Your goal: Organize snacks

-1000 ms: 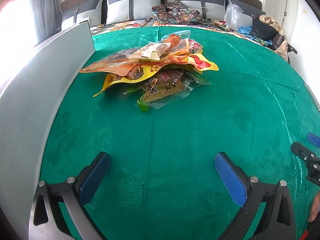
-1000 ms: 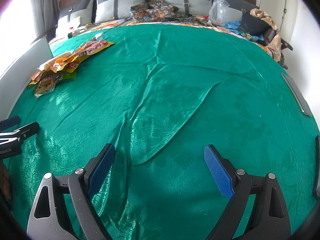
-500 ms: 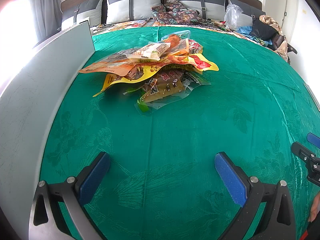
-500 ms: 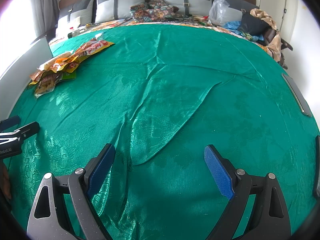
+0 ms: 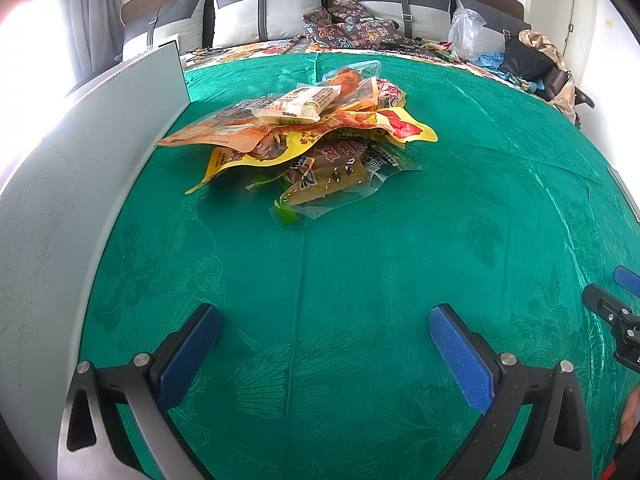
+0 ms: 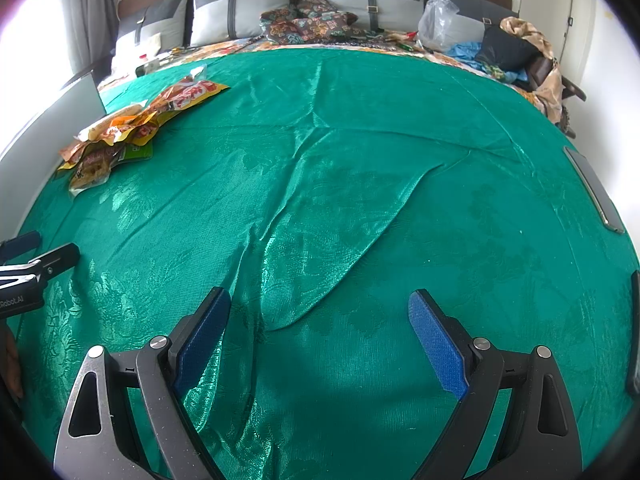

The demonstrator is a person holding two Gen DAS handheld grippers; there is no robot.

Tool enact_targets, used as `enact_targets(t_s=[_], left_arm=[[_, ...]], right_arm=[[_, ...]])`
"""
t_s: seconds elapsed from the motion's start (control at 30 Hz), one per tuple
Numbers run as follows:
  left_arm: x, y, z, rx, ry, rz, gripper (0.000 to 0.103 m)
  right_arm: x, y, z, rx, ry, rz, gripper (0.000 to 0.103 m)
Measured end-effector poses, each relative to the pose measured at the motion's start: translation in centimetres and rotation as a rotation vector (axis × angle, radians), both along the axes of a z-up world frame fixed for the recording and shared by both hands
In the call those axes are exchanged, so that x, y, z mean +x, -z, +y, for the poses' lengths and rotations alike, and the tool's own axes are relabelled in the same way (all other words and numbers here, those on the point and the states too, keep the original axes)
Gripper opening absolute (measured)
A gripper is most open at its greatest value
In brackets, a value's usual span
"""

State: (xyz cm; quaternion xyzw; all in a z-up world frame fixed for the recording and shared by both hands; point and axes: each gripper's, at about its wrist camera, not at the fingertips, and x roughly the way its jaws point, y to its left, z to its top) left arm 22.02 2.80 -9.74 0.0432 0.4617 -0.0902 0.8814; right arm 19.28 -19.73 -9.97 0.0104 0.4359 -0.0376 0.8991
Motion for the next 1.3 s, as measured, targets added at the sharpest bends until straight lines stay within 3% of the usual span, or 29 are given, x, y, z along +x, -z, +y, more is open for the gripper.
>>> enact_targets(t_s=[0.63,0.8,0.97,1.07,1.13,1.2,1.3], left_arm=[[0.1,0.0,-0.2,0.002,0.003,0.004,0.103],[0.9,-0.2,0.3,0.017,0.091,0.051,0.103],[0.3,0.1,0.8,0.005,0.073,0.013,0.103],[0.3,0.1,0.8,0.002,0.074,0.013,0.103],[0.2,0.1,0.8,0.002,0.074,0.013,0.103],[0.2,0.1,0.8,0.002,0.074,0.013,0.103],[0.2,0.1,0.8,0.002,0.074,0.013,0.103]], right_arm=[[0.1,0.1,0.1,0.001,-0.001,0.000,0.093],[-0.1,0.0,0.1,0.004,-0.002,0.000,0.093],[0.0,0.1,0.1,0.004,-0.002,0.001,0.093],[1.5,-0.1,0.7,0.003,-0.051,0.056,0.093],[4.0,-1.3,1.8,0.055,-0.108,0.090,0.093],[7.1,-3.1,3.5,0.194,-0.170,0.084,0.093],[13.1,-4.0,7.1,0.360,-0.229,0.161,0.091]])
